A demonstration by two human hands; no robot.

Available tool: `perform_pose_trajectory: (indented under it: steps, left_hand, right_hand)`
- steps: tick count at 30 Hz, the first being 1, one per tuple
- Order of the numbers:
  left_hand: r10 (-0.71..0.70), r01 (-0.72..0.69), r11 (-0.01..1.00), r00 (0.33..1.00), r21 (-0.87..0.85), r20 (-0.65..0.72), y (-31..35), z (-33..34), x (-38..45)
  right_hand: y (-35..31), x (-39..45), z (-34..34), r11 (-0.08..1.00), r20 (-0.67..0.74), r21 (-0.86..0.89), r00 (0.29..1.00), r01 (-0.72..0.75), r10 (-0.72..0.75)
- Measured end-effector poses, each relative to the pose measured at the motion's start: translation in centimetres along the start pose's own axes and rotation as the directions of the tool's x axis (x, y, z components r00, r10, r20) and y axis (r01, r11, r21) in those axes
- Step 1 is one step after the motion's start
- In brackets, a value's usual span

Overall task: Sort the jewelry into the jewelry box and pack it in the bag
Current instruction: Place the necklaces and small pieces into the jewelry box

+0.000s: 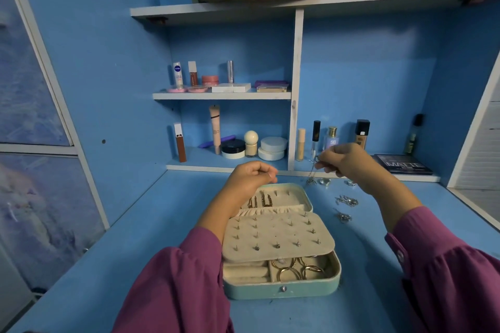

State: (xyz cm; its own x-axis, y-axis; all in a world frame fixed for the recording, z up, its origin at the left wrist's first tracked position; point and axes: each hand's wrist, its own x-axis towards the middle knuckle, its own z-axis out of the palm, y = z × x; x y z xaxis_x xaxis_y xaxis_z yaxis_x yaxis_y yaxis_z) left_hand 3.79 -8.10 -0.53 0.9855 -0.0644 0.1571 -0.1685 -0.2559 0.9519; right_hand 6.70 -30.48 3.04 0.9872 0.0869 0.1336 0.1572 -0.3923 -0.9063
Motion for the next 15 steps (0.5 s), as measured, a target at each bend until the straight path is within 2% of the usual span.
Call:
perform_pose_trajectory:
  steps: [3,7,11,15]
  left_hand:
    - [0.049,-0.047,0.997,0.998,-0.061,0.035,0.3,-0.3,-0.2]
    - [0.111,-0.104,0.986,0.993,-0.133,0.041,1.2,-0.5,-0.4]
    - [0.172,-0.167,0.978,0.984,-0.125,0.037,1.7,-0.2,-0.6]
    - [0.170,-0.168,0.983,0.985,-0.068,0.017,1.6,-0.5,-0.8]
  right_hand:
    - [-1.9,-0.7,0.7,0.997,0.062,0.040,0.996,0.069,-0.071]
    - [-3.8,-1.5,2.1,0.990,0.152,0.009,0.978,0.141,-0.141]
    - [-4.5,-2.0,3.5,0.982,0.197,-0.046,0.966,0.181,-0.169]
    - [-4.6,-2.2,4.3,0.980,0.179,-0.062,0.968,0.187,-0.174]
